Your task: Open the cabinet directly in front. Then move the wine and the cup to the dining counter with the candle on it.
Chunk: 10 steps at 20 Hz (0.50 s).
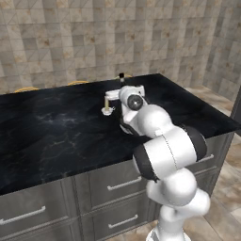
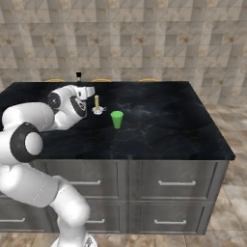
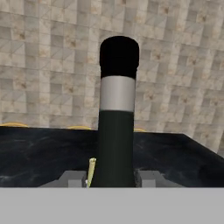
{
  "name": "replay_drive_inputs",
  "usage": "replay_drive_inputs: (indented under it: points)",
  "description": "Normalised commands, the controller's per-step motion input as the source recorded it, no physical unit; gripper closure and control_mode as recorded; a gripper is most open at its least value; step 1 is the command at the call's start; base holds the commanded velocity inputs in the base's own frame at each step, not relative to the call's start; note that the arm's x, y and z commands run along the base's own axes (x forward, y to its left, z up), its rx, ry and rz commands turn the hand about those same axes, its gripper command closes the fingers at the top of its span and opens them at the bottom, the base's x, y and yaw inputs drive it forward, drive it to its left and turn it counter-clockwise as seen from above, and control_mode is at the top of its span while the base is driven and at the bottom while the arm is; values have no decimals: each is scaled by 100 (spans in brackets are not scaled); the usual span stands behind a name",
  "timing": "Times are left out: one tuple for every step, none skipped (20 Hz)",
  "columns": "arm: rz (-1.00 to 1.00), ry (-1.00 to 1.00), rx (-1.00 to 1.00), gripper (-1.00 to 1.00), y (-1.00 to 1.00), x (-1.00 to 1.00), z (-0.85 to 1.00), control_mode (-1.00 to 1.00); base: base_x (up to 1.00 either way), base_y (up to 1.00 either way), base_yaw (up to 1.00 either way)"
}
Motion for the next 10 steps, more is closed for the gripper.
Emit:
replay_drive_inputs:
  points:
    - [0,-7,8,100,0,-1,0,-100,0,0,0]
    - [0,0,1,100,0,0,0,-100,0,0,0]
    - [0,0,0,100,0,0,0,-100,0,0,0]
    - [0,0,0,100,0,0,0,-100,0,0,0]
    - [0,0,0,100,0,0,0,-100,0,0,0]
    - [0,-1,0,100,0,0,0,-100,0,0,0]
    - [0,-2,0,100,0,0,-1,-100,0,0,0]
    - [0,-2,0,100,0,0,-6,-100,0,0,0]
    - [0,-2,1,100,0,0,0,-100,0,0,0]
    - [0,-2,0,100,0,0,0,-100,0,0,0]
